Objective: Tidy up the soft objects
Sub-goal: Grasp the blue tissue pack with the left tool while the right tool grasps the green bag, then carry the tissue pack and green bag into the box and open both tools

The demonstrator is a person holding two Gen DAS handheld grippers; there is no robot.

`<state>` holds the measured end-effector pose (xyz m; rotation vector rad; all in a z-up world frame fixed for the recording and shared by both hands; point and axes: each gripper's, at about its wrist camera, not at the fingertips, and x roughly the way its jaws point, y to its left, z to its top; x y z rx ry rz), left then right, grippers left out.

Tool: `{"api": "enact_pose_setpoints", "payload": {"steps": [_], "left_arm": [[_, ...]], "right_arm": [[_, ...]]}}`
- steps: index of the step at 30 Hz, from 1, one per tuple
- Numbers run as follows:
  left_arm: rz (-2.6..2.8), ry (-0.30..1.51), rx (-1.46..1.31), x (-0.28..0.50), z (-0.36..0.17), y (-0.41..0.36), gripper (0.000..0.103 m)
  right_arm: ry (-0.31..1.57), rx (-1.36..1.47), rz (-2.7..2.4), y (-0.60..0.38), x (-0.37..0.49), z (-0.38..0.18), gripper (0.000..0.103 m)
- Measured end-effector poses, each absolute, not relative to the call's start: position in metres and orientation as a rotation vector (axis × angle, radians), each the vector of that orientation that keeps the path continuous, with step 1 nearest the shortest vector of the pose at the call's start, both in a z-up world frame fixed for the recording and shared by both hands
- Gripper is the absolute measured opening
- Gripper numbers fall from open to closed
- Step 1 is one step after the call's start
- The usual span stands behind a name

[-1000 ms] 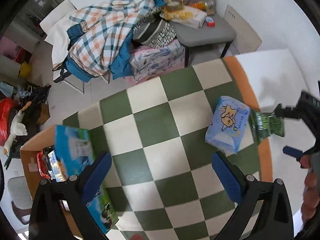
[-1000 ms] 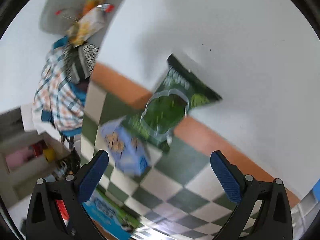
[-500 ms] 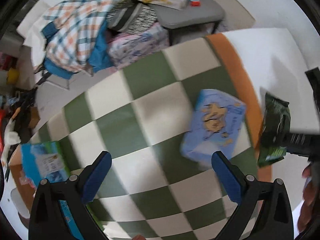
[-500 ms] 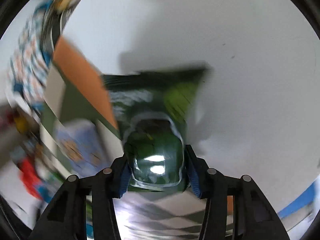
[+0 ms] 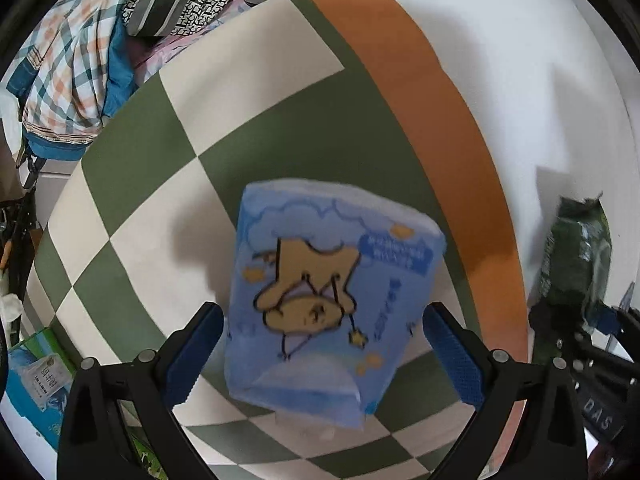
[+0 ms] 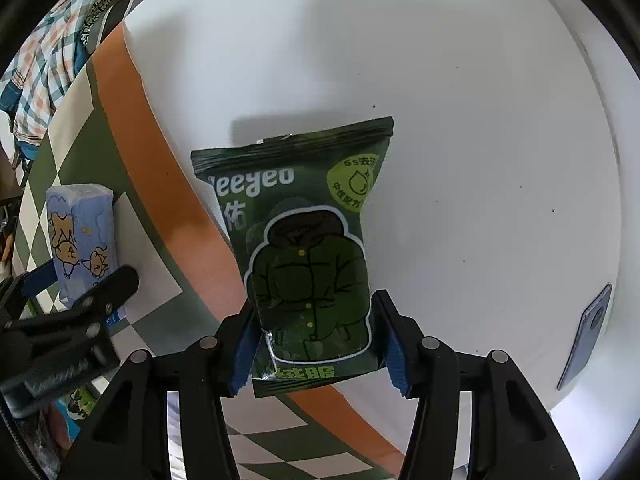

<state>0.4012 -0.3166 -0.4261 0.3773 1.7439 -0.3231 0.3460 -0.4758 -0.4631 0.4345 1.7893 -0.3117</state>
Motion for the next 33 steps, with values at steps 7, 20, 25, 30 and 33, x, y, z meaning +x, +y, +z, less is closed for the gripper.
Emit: {"api": "enact_pose_setpoints", "payload": {"steps": [7, 20, 25, 30, 33], "left_arm": [[-0.312, 1.673, 0.352, 0.398, -0.419, -0.311, 0.09], [-0.326, 1.602, 0.414, 0.379, -0.396, -0.326, 0.041], [-0.327, 1.604, 0.378, 0.373, -0.389, -0.32, 0.039], [-0.349, 1.58, 0.283, 0.358, -0.363, -0.302, 0.038], [-0.37, 1.548, 0.213, 0.344, -0.335, -0.282, 0.038]], "right_arm": [[1.793, 0.404, -0.331, -0.469, 0.353, -0.471, 0.057], [1.776, 0.433, -0.363, -0.496, 0.345, -0.47, 0.042], [1.758, 0.444, -0.35, -0.482, 0.336, -0.461, 0.037], [1.716, 0.447, -0.32, -0.469, 0.324, -0.439, 0.036], [1.678, 0.438, -0.284, -0.457, 0.314, -0.416, 0.036]]}}
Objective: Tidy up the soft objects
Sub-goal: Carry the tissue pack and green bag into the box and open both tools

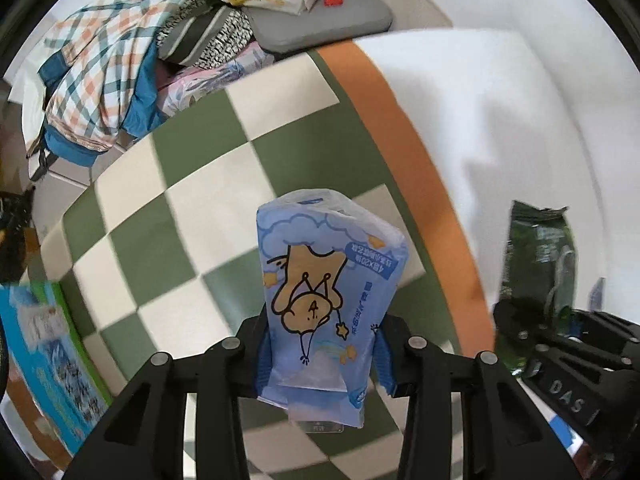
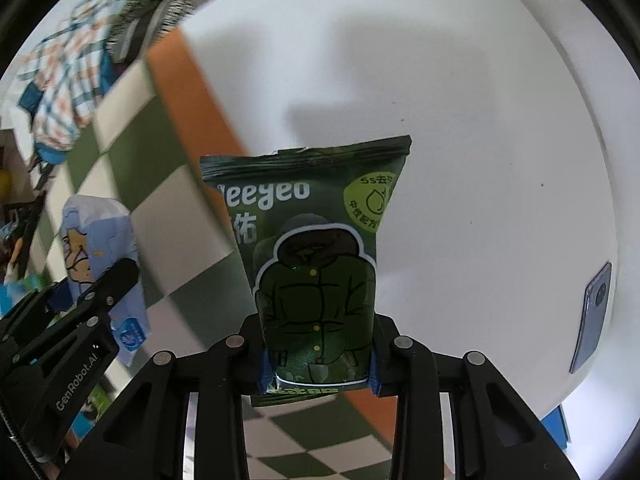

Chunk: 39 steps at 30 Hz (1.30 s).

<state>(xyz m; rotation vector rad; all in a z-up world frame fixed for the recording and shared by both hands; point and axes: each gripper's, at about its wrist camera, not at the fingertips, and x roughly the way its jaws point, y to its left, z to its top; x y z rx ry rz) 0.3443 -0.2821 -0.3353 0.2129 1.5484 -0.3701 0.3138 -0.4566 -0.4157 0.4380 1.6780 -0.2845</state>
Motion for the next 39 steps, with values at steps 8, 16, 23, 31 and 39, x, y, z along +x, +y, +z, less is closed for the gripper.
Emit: {"api": "enact_pose_setpoints", "payload": {"steps": [8, 16, 23, 31, 39], "left_arm": [[-0.401, 1.428, 0.029, 0.292, -0.247, -0.18, 0.038], [-0.283, 1.347, -0.034, 0.231, -0.187, -0.033, 0.038], [-0.129, 1.335, -0.068, 0.209, -0.179, 0.078, 0.038], [-0.085, 1.348, -0.121, 0.223, -0.202, 0.133, 0.038], [-0.118, 1.406, -0.185, 0.251, -0.232, 0.144, 0.038]], "right_arm": [[1.588, 0.384, -0.097, -0.379, 0.282, -0.335, 0.036], [1.532, 0.327, 0.155, -0.212, 0.242, -0.267, 0.036], [1.49, 0.231, 0.329, -0.081, 0.227, -0.227, 0.036], [1.498, 0.158, 0.349, 0.002, 0.224, -0.225, 0.036], [1.53, 0.135, 0.295, 0.027, 0.257, -0.27, 0.036]]}}
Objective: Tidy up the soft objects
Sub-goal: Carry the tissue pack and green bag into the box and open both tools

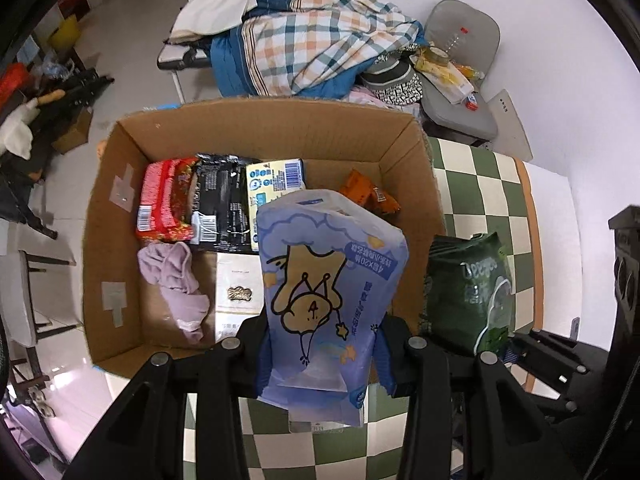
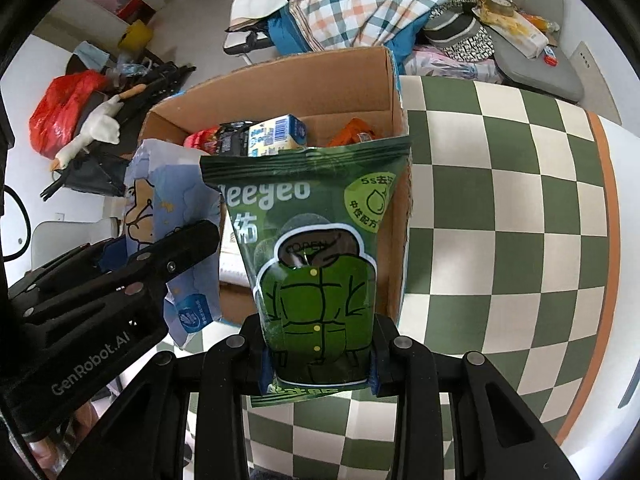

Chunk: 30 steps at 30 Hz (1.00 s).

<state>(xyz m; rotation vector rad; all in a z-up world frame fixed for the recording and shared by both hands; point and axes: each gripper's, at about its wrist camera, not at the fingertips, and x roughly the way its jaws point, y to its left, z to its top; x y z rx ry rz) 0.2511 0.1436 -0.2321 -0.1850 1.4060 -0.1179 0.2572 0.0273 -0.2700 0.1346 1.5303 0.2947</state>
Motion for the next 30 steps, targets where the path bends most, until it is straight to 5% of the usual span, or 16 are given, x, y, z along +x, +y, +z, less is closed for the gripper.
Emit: {"api": "enact_pose_setpoints", "payload": {"steps": [16, 22, 30], "left_arm": [[-0.161, 1.548, -0.262, 0.276, -0.289, 0.147, 0.043], [-0.143, 1.564, -0.27, 0.274, -0.291, 0.151, 0.05], [-0.124, 1.514, -0.24, 0.266, -0.275, 0.159, 0.094]], "right_arm": [[1.577, 0.121, 0.23, 0.029, 0.284, -0.317, 0.037], [1.574, 0.101, 0.221, 0.029, 0.286, -0.316, 0.056], [1.545, 0.05, 0.181, 0.024, 0.282, -0.303, 0.068]]}}
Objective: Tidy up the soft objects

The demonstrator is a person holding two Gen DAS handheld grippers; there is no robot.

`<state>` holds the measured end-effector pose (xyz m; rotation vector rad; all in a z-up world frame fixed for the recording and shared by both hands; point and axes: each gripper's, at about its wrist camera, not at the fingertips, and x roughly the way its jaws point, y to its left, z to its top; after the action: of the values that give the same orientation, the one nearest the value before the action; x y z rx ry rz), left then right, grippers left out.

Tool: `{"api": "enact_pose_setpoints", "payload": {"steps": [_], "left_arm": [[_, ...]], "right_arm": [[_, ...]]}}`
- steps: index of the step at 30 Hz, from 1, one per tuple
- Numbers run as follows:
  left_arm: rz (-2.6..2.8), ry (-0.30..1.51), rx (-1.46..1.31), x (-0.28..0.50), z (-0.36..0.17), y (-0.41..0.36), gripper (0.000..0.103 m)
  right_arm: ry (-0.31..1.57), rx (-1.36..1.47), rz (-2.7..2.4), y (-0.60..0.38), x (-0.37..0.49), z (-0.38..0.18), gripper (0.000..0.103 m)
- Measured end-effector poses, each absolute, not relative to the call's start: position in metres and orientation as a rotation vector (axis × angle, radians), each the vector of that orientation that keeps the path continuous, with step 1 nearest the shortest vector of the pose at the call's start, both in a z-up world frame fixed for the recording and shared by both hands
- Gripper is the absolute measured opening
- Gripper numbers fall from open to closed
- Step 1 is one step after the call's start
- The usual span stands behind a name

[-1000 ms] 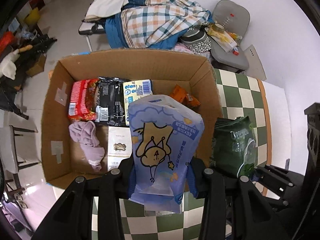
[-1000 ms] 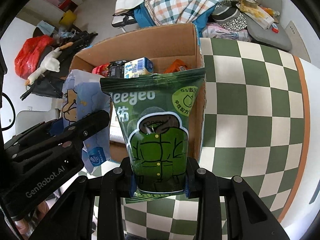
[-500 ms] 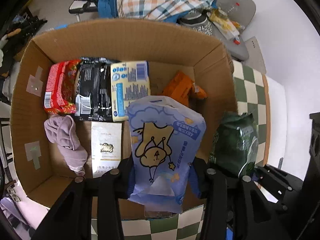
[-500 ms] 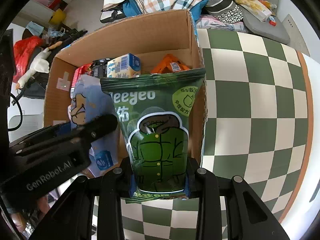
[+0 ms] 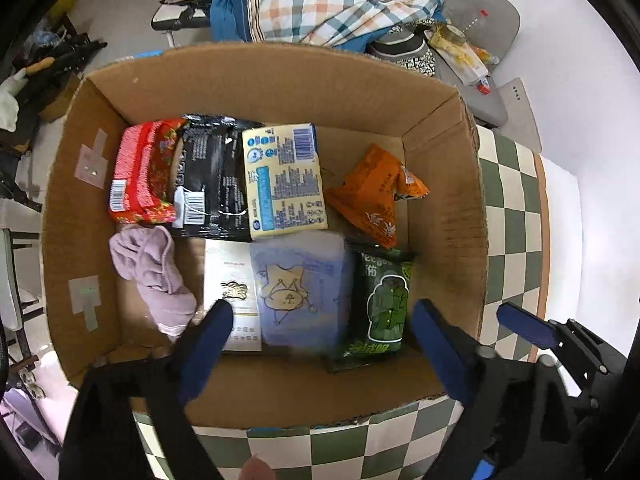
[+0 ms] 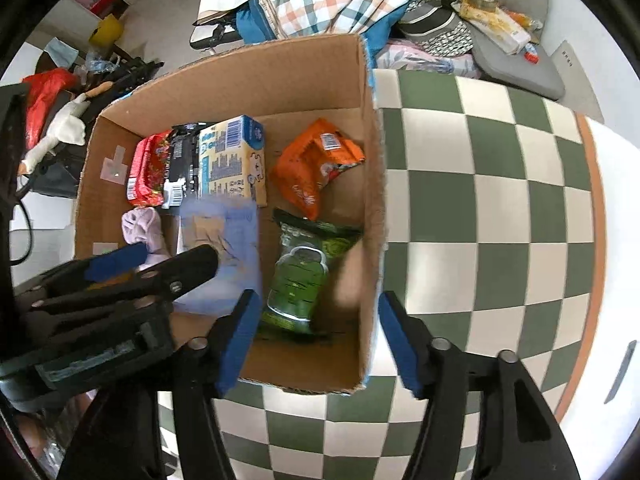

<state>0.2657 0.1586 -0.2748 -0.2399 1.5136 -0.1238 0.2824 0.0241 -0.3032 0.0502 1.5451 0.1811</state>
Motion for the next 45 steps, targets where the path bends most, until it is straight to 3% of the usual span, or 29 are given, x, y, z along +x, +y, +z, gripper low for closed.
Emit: {"api": "enact_pose_setpoints", "payload": {"steps": [3, 5, 9, 11, 22, 38, 45], "left_arm": [[-0.099, 1.495, -0.223, 0.261, -0.267, 0.163, 0.1], [-0.074, 1.47, -0.202, 0.257, -0.261, 0.164, 0.1], [-0.031, 1.428, -0.168, 0.248, -0.25, 0.169, 0.101], [-0.01, 1.4, -0.149, 0.243, -0.243, 0.17, 0.101], [0.052, 1.272, -0.097, 0.211, -0.194, 0.171, 0.102], [0.088, 1.015, -0.076, 0.093, -0.045, 0.16, 0.102], [0.103, 0.969, -0.071, 0.057, -0.013, 0.159, 0.102]], "right_arm": [[1.542, 0.051, 0.176, 0.021, 0.28, -0.299, 0.07], [1.539, 0.041, 0.169, 0.02, 0.278, -0.297, 0.087], [1.524, 0.013, 0.148, 0.019, 0.272, -0.293, 0.095], [1.523, 0.0, 0.137, 0.019, 0.268, -0.293, 0.103], [1.429, -0.019, 0.124, 0.017, 0.244, -0.251, 0.103], [1.137, 0.007, 0.137, -0.021, 0.127, -0.085, 0.103], [1.043, 0.004, 0.131, -0.032, 0.082, -0.032, 0.103]]}}
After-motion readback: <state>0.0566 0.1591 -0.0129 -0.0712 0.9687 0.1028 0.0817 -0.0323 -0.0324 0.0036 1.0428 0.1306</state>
